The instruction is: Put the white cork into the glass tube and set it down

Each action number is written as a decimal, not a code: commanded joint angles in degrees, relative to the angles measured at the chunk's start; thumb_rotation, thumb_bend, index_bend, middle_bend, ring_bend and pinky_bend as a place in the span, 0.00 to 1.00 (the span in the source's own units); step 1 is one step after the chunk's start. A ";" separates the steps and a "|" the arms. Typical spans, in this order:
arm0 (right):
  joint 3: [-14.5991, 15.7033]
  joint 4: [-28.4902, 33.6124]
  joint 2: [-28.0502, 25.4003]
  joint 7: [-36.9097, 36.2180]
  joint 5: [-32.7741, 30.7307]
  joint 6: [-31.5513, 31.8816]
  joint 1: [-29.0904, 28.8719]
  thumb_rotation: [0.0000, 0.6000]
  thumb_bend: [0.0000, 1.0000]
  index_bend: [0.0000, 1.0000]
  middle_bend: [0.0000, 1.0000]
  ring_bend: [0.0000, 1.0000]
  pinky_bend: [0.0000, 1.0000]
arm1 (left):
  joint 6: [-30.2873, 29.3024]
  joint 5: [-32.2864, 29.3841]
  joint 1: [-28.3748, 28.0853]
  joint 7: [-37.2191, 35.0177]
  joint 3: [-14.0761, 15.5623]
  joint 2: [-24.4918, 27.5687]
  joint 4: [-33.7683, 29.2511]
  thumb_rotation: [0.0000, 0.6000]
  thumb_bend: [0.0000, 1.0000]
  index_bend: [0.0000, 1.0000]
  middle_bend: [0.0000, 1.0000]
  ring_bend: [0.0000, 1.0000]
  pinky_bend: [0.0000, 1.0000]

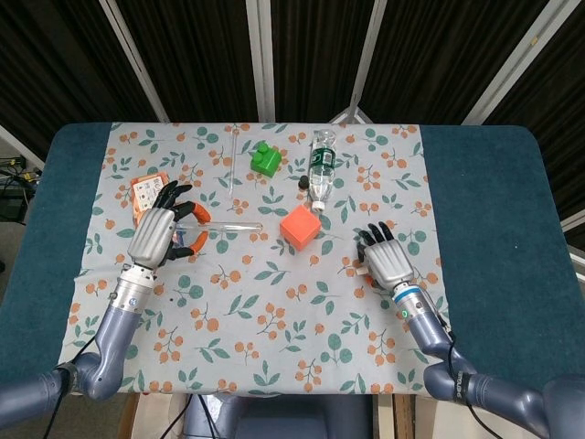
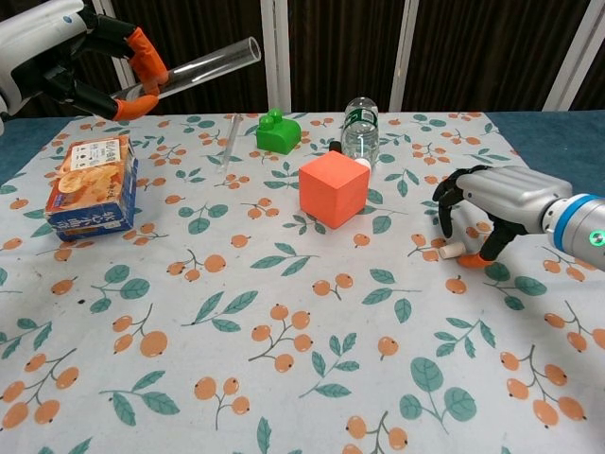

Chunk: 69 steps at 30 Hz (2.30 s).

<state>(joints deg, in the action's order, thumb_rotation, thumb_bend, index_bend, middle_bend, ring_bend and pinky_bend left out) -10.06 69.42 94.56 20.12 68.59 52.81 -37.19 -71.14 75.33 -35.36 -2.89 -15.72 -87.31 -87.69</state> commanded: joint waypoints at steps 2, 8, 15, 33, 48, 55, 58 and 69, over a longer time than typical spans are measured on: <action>0.10 -0.36 0.45 0.29 -0.52 -0.25 -0.20 1.00 0.28 0.51 0.20 0.08 0.00 | 0.02 -0.01 0.08 -0.12 0.06 0.09 0.13 1.00 0.81 0.57 0.50 0.13 0.02; 0.40 -0.81 0.96 0.66 -0.87 -0.33 -0.41 1.00 0.33 0.53 0.20 0.08 0.00 | 0.11 -0.09 0.10 -0.41 -0.07 0.27 0.47 1.00 0.81 0.57 0.50 0.13 0.02; 0.46 -0.64 1.04 0.97 -0.75 0.19 -0.63 1.00 0.38 0.58 0.20 0.08 0.00 | 0.16 -0.12 0.15 -0.58 -0.10 0.41 0.59 1.00 0.81 0.57 0.50 0.13 0.02; -0.61 0.47 -0.76 2.48 -0.76 4.20 -0.25 1.00 0.39 0.59 0.21 0.08 0.00 | 0.71 -0.28 -0.59 0.59 0.01 -0.90 0.15 1.00 0.81 0.57 0.50 0.13 0.02; -5.16 2.98 -3.44 4.07 4.23 12.16 -2.70 1.00 0.39 0.59 0.21 0.08 0.00 | 1.98 -2.74 -3.58 -1.90 -1.71 -11.02 5.62 1.00 0.81 0.57 0.50 0.13 0.02; -6.43 3.12 -3.70 4.93 7.58 15.04 -4.70 1.00 0.39 0.59 0.21 0.08 0.00 | 1.37 -3.51 -5.43 -6.14 -3.91 -17.84 12.45 1.00 0.81 0.57 0.50 0.13 0.02; -6.23 1.46 -3.28 5.15 9.99 16.93 -5.36 1.00 0.39 0.59 0.21 0.08 0.00 | 1.49 -4.56 -5.96 -6.65 -4.94 -19.56 14.16 1.00 0.82 0.57 0.50 0.13 0.02; -4.88 -2.88 -0.76 5.51 14.01 19.99 -6.46 1.00 0.39 0.59 0.20 0.09 0.00 | 2.23 -7.92 -6.39 -6.04 -6.31 -23.44 17.21 1.00 0.82 0.57 0.50 0.13 0.02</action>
<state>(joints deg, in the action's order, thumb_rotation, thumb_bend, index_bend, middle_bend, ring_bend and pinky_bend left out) -14.94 66.80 93.56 25.45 82.38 72.57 -43.47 -68.98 67.49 -41.70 -9.00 -21.96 -110.69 -70.54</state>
